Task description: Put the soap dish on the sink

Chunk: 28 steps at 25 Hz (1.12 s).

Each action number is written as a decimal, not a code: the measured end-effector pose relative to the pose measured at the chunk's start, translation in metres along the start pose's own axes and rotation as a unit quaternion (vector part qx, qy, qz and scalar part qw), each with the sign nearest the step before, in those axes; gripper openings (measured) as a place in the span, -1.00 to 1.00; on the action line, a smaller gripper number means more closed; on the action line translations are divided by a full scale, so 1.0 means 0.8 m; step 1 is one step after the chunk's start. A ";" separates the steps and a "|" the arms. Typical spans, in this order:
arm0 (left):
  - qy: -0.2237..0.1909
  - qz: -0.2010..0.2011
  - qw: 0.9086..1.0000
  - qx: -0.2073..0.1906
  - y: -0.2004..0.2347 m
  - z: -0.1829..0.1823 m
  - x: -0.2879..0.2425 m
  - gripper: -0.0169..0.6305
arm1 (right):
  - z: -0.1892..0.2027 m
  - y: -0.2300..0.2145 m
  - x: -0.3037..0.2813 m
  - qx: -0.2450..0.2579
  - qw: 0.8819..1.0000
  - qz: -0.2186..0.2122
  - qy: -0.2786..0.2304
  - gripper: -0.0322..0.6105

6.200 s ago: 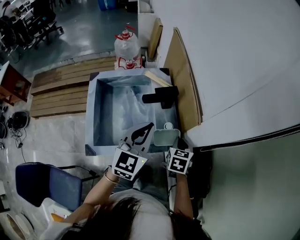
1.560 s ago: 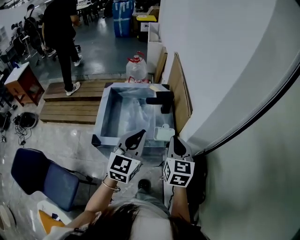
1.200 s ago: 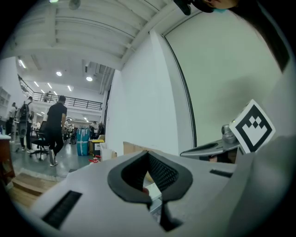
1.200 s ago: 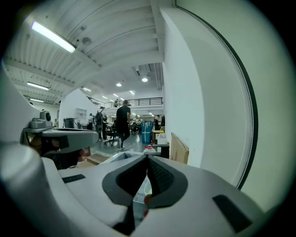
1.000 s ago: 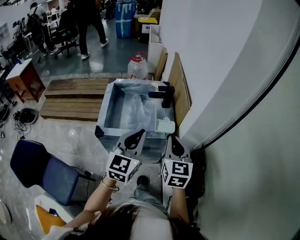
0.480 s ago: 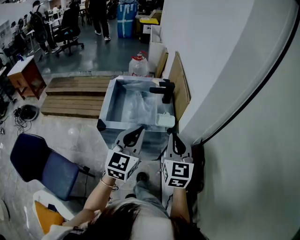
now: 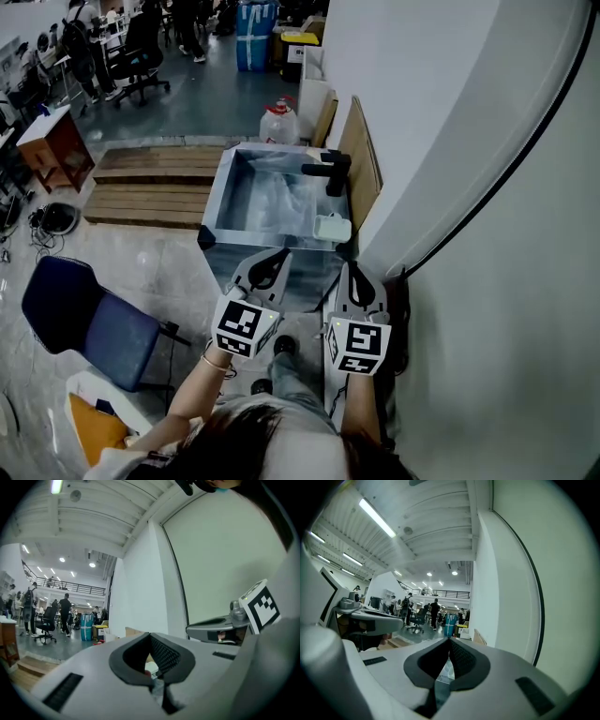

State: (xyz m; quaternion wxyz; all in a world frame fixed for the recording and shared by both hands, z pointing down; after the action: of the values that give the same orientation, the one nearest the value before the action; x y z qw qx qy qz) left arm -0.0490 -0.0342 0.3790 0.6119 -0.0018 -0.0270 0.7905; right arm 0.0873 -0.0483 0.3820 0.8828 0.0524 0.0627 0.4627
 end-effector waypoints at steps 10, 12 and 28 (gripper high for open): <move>-0.004 0.000 1.000 -0.001 -0.005 -0.004 0.025 -0.92 | -0.006 0.017 0.024 0.005 1.000 0.007 -0.002 -0.82; -0.006 -0.002 1.000 0.002 -0.006 -0.005 0.029 -0.92 | -0.006 0.020 0.027 0.007 1.000 0.007 -0.002 -0.82; -0.004 0.010 1.000 0.012 -0.007 0.001 0.050 -0.92 | -0.005 0.039 0.039 0.016 1.000 0.016 0.005 -0.82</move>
State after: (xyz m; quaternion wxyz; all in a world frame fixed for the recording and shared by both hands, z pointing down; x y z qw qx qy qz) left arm -0.0535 0.0061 0.3809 0.6035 0.0086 -0.0202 0.7971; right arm 0.0793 -0.0048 0.3811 0.8740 0.0652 0.0733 0.4760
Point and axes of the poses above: the fingertips, and each gripper's own axes: x backward along the fingers, y to its left, z out of its underside, the point moved 3 cm from there along x, backward along the fingers, and after that the axes turned 10 degrees about -z, right-handed, at the moved point
